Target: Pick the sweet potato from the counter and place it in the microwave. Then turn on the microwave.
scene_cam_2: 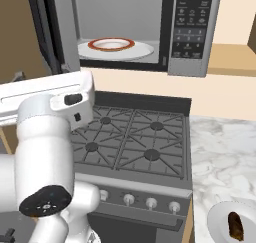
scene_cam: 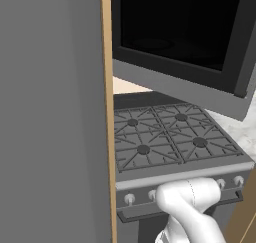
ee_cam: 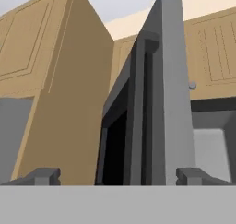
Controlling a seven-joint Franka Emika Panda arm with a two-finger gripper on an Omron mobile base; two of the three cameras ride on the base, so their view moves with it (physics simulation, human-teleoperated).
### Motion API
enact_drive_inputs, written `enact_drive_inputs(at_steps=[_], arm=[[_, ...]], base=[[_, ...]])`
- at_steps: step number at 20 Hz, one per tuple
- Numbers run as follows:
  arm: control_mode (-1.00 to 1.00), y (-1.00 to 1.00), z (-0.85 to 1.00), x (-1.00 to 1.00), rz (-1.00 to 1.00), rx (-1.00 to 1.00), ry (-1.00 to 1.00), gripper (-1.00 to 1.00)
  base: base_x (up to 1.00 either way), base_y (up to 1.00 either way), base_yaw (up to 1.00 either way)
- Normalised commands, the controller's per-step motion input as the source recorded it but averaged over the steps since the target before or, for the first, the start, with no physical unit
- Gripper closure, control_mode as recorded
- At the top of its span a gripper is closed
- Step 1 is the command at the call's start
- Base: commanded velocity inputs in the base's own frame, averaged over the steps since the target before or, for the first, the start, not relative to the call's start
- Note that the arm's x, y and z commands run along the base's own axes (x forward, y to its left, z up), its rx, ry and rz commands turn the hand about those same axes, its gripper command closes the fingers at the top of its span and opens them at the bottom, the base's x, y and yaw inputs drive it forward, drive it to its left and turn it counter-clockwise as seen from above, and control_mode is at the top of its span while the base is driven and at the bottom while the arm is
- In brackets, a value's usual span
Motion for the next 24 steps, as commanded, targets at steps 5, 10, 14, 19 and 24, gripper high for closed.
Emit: enact_drive_inputs(at_steps=[5,10,14,19,24], arm=[[-1.0,-0.19,0.0,0.0,0.14,0.0,-0.01,-1.0],[-1.0,-0.36,0.0,0.0,0.26,0.0,0.0,-1.0],[-1.0,-0.42,0.0,0.0,0.3,0.0,0.0,-1.0],[-1.0,-0.16,0.0,0.06,0.32,0.0,0.0,-1.0],[-1.0,-0.06,-0.02,0.08,0.3,0.0,0.0,-1.0]], base=[[0.0,0.0,0.0],[0.0,0.0,0.0],[0.0,0.0,0.0],[0.0,0.0,0.0],[0.0,0.0,0.0]])
